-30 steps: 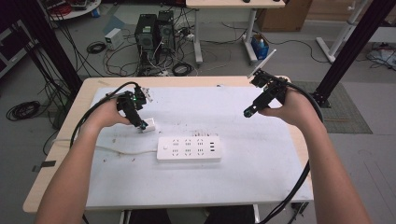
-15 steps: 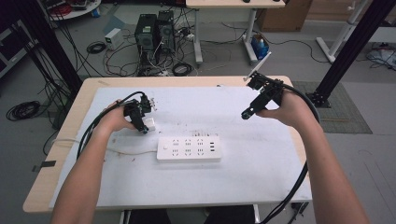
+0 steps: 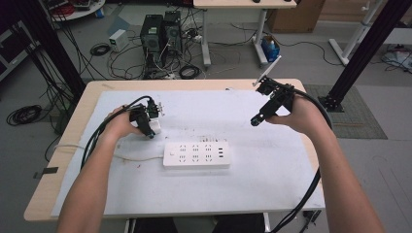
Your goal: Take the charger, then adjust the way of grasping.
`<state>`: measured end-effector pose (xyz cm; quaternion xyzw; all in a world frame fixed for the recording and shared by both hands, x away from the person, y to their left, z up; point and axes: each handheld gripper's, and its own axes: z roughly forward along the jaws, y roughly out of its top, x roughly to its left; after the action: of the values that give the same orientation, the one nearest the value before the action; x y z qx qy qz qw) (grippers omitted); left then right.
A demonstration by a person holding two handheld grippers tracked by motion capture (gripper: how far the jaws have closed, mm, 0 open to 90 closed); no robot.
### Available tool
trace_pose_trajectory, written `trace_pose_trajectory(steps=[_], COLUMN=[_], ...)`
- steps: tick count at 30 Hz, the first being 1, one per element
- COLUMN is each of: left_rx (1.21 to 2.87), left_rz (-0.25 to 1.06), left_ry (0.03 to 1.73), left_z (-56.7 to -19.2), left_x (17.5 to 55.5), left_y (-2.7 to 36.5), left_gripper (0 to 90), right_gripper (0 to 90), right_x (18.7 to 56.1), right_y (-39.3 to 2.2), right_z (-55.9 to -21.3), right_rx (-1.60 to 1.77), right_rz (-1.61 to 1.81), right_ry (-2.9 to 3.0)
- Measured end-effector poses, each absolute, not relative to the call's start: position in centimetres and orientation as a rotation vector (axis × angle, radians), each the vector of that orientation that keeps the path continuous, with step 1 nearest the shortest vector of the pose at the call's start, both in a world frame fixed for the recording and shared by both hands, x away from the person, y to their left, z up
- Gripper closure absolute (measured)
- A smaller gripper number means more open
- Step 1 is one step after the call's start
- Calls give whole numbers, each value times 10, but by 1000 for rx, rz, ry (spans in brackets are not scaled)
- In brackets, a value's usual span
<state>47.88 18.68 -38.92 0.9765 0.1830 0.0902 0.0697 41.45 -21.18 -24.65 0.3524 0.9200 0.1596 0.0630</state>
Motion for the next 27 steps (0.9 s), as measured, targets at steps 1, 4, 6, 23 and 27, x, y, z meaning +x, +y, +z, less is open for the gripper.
trace_pose_trajectory(steps=[1,4,6,23,27], left_rx=[2898,2825,2785,2721,2684], left_rz=[293,290,291,301,271], left_ry=[544,562,562,404,328], left_z=[-372,-345,-330,-289,-287], left_x=[472,462,455,421,415], left_y=[189,193,195,177,166], left_gripper=[419,419,419,419,419], right_gripper=[148,148,148,149,168], right_x=[414,417,418,418,419], right_y=[-212,-212,-211,-208,-203], right_z=[-246,-247,-248,-239,-239], right_rx=[1065,1116,1123,1377,1483], right_rz=[482,498,486,596,672], right_ry=[2780,2778,2783,2752,2756])
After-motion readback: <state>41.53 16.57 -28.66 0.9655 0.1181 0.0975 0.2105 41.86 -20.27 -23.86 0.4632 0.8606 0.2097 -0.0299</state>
